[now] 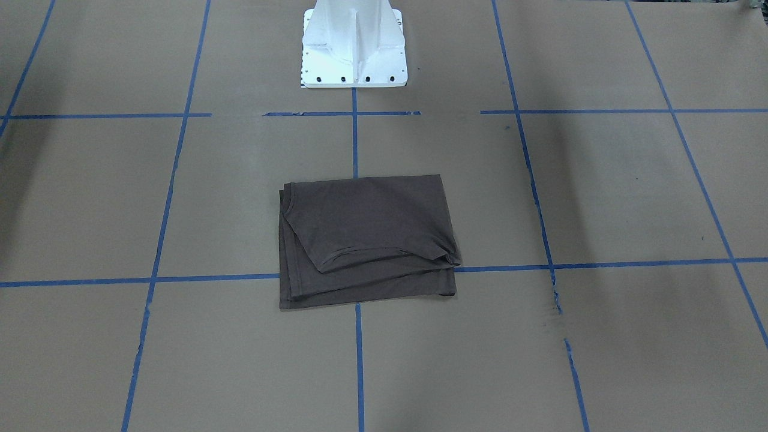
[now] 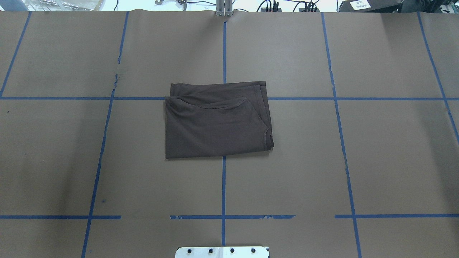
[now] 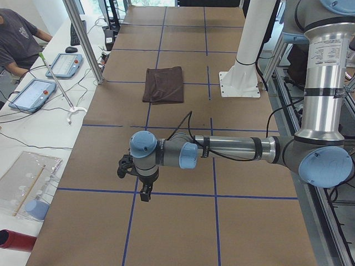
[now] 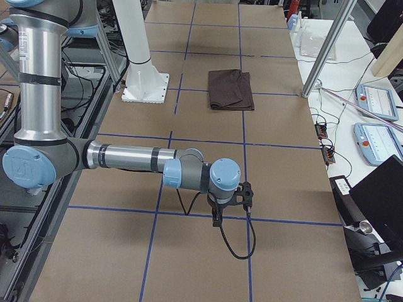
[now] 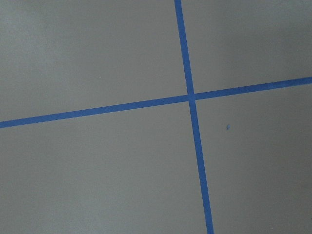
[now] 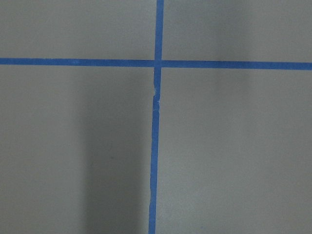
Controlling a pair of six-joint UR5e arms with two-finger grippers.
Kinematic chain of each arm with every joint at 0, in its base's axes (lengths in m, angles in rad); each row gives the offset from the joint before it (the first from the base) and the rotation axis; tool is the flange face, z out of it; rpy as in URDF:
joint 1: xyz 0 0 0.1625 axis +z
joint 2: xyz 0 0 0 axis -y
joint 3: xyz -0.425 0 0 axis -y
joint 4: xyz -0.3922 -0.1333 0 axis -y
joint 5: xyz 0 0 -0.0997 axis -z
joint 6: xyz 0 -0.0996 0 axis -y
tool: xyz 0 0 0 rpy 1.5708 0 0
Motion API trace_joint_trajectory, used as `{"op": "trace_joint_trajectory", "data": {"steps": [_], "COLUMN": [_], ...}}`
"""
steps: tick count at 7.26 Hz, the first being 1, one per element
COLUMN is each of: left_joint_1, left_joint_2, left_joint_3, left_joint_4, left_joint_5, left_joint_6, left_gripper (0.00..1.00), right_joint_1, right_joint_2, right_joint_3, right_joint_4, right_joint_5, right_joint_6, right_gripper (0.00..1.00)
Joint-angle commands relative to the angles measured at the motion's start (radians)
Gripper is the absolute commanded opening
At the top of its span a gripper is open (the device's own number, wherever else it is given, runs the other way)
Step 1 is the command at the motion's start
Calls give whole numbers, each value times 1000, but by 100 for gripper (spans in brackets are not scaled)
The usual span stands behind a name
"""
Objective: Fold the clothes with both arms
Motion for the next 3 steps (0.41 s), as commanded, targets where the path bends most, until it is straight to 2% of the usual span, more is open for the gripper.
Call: {"op": "trace_joint_trajectory", "data": {"steps": [1,3], "left_joint_1": [2,0], "left_joint_2": [-2,-2], "left_joint_3": [0,0], "left_joint_4": [0,0], "left_joint_5": [0,0], "left_joint_6": [0,0], "left_gripper": [100,100], "right_joint_1": [0,0], "right_joint_2": [3,6], "right_joint_3": [0,2], "right_joint_4": [0,0], "right_joint_5": [2,23], "right_joint_6": [-2,-3], "right_gripper": [100,100]}}
